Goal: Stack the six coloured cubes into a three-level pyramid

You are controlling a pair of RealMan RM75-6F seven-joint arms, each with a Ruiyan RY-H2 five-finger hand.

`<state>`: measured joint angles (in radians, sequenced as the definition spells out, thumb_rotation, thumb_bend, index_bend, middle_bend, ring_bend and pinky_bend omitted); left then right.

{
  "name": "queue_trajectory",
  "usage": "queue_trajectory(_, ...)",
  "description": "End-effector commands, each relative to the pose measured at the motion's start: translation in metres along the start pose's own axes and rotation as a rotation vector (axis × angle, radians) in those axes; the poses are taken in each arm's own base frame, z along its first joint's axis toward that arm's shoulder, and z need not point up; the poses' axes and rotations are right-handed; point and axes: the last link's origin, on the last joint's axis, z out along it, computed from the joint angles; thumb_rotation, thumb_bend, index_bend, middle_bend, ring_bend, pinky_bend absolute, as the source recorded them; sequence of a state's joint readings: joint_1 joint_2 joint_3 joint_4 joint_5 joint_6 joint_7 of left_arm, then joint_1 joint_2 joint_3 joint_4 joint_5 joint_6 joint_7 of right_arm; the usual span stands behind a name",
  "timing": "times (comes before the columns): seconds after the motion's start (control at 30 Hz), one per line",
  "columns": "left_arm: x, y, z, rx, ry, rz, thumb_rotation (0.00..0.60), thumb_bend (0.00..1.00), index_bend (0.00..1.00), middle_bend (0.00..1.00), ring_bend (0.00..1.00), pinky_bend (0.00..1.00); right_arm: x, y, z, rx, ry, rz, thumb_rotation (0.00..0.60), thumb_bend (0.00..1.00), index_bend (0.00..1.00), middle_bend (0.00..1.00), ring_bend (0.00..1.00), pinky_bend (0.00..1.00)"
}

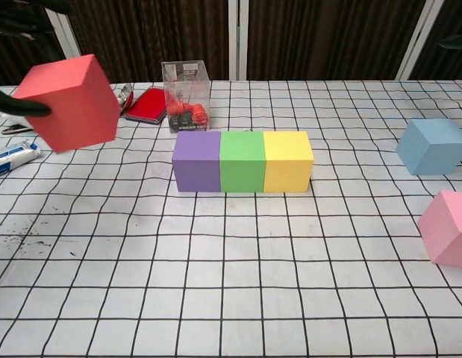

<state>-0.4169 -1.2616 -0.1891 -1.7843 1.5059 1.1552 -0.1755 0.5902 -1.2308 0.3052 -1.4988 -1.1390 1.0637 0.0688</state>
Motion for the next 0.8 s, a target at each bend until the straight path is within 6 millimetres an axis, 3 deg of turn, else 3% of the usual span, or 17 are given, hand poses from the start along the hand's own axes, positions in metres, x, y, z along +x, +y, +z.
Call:
queue_trajectory(0.03,0.005,0.014,0.037,-0.090,-0.093,0.019,0.600,0.12,0.14,0.48,0.11,0.12,0.003,-0.001,0.000,0.006,0.019,0.000,0.600,0.12,0.00,0.03,0.00,0.00)
queue_trajectory(0.37,-0.033,0.019,0.089,-0.088,-0.151,0.016,0.600,0.12,0.14,0.48,0.12,0.12,0.009,0.002,-0.004,0.003,0.046,0.011,0.600,0.12,0.00,0.02,0.00,0.00)
queue_trajectory(0.8,-0.055,0.013,0.111,-0.091,-0.140,0.087,0.600,0.12,0.14,0.47,0.13,0.11,0.006,0.014,-0.006,-0.019,0.042,0.020,0.600,0.12,0.00,0.01,0.00,0.00)
